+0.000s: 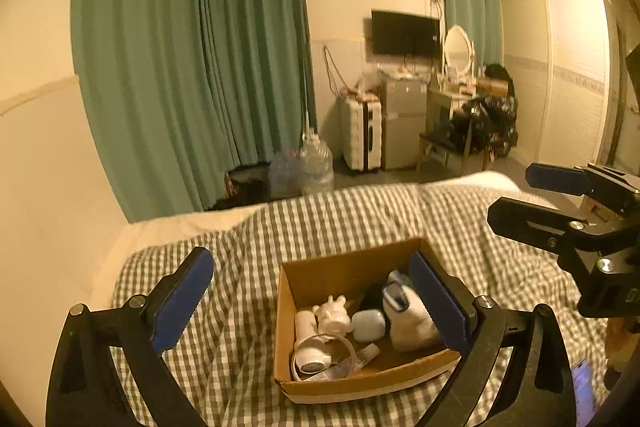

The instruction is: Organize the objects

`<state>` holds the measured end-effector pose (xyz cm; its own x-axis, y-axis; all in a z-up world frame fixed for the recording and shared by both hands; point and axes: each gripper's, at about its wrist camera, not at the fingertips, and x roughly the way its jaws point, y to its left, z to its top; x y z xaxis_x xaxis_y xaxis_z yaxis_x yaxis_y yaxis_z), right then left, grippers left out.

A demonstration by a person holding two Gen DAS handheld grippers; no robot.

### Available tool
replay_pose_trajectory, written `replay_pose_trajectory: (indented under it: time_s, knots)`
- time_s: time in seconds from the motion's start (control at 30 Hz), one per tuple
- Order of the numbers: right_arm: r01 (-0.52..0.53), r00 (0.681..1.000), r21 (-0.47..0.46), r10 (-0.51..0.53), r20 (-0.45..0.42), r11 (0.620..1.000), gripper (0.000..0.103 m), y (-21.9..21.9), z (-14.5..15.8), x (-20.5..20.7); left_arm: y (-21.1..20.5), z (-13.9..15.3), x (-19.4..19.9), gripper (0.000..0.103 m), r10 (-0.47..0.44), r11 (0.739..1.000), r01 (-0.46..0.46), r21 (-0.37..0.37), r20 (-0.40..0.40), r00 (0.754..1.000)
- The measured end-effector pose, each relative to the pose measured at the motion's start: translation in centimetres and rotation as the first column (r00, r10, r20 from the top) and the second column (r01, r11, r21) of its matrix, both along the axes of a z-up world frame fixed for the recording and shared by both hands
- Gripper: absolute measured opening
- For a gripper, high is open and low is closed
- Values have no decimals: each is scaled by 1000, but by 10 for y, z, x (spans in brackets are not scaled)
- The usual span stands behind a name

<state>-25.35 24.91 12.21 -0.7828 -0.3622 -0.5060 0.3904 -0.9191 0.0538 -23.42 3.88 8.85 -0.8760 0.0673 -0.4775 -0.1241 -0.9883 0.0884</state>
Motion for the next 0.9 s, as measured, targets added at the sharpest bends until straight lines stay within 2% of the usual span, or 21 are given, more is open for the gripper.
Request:
replay_pose_trajectory:
  time_s: [0.23, 0.47, 0.57, 0.7, 0.8, 0.9]
  knots:
    - [106, 989, -8, -106, -105, 994, 99, 8, 41, 27, -2, 37, 26, 103, 53, 998, -50, 35, -95, 994]
    - [184, 965, -36, -187, -183, 982, 101, 16, 64, 44, -8, 55, 43, 103, 131, 989, -118, 83, -172, 976]
    - [214, 956, -29, -215, -200, 977, 101, 14, 61, 52, -10, 50, 49, 103, 147, 986, -131, 100, -180, 973]
    - [221, 953, -43, -225, -201, 974, 101, 18, 49, 65, -6, 38, 59, 103, 154, 987, -144, 68, -192, 969]
    - [227, 956, -12, -225, -190, 974, 101, 17, 34, 72, -5, 24, 67, 103, 159, 987, -151, 56, -190, 969]
    - [246, 955, 16, -240, -176, 969, 101, 17, 15, 77, -9, 8, 71, 103, 179, 983, -167, 83, -169, 969]
